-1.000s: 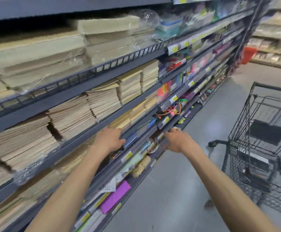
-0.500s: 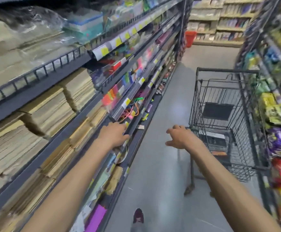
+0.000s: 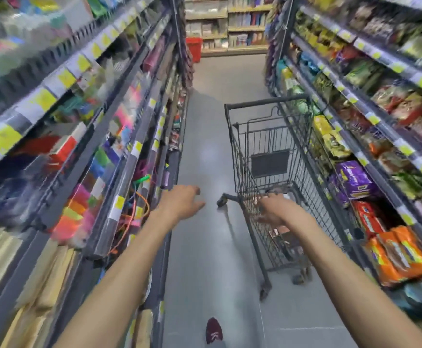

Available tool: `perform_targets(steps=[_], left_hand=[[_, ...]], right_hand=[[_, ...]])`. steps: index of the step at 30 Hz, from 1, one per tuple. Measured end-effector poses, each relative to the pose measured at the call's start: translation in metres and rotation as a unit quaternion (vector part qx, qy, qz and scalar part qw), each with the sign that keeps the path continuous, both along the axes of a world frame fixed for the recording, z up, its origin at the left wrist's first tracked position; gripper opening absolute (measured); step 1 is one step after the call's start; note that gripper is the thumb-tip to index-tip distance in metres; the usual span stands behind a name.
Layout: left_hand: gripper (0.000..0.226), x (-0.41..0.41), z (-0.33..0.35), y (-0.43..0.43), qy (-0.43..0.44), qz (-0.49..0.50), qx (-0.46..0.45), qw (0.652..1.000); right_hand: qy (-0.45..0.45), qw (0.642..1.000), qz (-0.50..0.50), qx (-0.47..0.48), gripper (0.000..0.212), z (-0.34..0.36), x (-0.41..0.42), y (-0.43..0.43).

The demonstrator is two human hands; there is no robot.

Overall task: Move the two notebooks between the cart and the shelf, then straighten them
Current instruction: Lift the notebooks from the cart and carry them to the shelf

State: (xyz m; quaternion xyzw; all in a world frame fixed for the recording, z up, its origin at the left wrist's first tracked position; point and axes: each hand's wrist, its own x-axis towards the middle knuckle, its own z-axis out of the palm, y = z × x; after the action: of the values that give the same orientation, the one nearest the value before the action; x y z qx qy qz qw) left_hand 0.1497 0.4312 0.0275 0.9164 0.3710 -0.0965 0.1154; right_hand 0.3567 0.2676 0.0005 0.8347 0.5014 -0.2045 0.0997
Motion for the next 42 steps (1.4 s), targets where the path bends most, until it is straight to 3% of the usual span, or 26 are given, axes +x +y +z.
perform_targets(steps=[11,18,21,25,27,30,36,42], left_hand=[[0.039,0.16,-0.036,0.06,0.05,-0.182,-0.02,0.982],[0.037,0.279,-0.075,0.082,0.101,-0.29,-0.018,0.951],[0.037,0.329,-0.094,0.084,0.129,-0.312,-0.029,0.941],[0.033,0.384,-0.121,0.086,0.161,-0.337,-0.034,0.927],[0.031,0.405,-0.136,0.086,0.179,-0.354,-0.036,0.917],[0.033,0.432,-0.161,0.088,0.209,-0.376,-0.052,0.901],[0.04,0.484,-0.223,0.085,0.269,-0.403,-0.091,0.87],[0.039,0.513,-0.306,0.097,0.312,-0.397,-0.13,0.854]], right_hand=[[0.036,0.987,-0.149,-0.038,0.065,-0.056,0.099,0.014],[0.101,0.958,-0.265,-0.029,0.037,-0.109,0.161,0.006],[0.128,0.942,-0.311,-0.011,0.048,-0.127,0.189,0.005],[0.141,0.915,-0.377,0.019,0.046,-0.161,0.223,0.002],[0.15,0.912,-0.383,0.01,0.037,-0.174,0.228,0.0],[0.191,0.873,-0.448,0.011,0.026,-0.188,0.235,-0.004],[0.219,0.843,-0.491,-0.025,0.053,-0.23,0.242,-0.006],[0.247,0.81,-0.527,-0.072,0.046,-0.312,0.234,-0.004]])
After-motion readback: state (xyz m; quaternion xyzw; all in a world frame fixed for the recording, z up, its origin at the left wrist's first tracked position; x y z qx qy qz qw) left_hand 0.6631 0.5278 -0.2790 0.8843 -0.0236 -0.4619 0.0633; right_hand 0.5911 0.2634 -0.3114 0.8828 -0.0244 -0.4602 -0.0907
